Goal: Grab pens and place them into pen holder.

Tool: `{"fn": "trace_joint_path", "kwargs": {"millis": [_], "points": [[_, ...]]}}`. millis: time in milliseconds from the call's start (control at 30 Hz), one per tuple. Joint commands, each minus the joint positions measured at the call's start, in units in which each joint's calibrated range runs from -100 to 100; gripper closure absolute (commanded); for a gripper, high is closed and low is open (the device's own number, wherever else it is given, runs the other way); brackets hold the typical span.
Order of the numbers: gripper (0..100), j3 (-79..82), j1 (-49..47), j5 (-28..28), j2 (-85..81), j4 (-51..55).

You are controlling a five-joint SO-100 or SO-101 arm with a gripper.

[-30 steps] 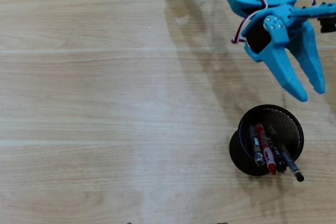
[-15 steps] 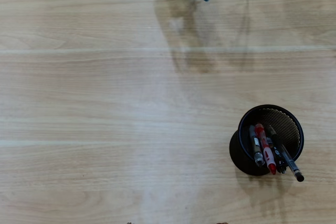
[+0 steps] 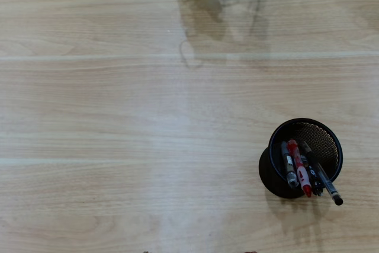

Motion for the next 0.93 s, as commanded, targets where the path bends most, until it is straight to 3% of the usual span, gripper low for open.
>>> {"fn": "trace_joint_path", "kwargs": {"millis": [0, 100, 167, 233, 367, 900], "points": [[97, 1.2, -0.3, -0.1, -1.7, 1.4], [97, 4.2, -0.4, -0.6, -1.2, 0.6], [97, 14.5, -1.0, -0.6, -1.2, -3.8], [97, 22.8, -0.6, -1.2, -1.2, -16.6], [97, 26.1, -0.6, -4.2, -1.0, -26.4], [97, 26.1, -0.6, -5.1, -1.1, -25.6]]}}
